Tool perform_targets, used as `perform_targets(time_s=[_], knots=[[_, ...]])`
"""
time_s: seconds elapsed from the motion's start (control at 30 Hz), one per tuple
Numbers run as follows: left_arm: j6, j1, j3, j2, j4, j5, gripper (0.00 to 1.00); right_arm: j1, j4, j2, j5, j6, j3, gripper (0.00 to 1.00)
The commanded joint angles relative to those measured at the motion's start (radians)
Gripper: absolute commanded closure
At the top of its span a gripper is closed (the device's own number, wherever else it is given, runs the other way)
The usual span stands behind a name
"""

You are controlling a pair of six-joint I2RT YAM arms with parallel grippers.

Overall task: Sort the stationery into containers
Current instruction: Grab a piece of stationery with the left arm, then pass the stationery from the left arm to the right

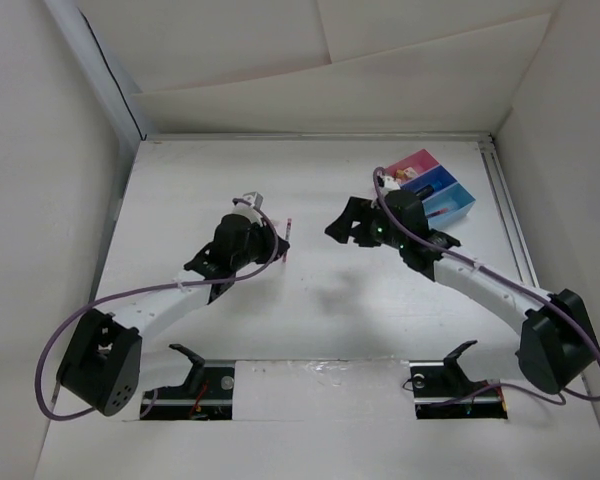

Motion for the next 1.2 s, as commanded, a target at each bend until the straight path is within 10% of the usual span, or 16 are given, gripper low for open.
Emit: perform_targets(time_s=[0.0, 0.9, 1.17], knots=[[-0.014, -0.001, -0.019, -0.004, 0.166, 0.153, 1.00, 0.046, 0.127, 0.027, -0.070, 0.033, 0.071, 0.16], [-0.025, -0.001, -0.082, -0.006, 0.354, 0.355, 1.00, 0.067, 0.293, 0.295, -0.144, 0.144, 0.167, 0.61], [-0.016, -0.001, -0.082, -0.006, 0.354, 0.355, 1.00, 0.058, 0.337, 0.315, -0.166, 0.165, 0.147, 1.00]])
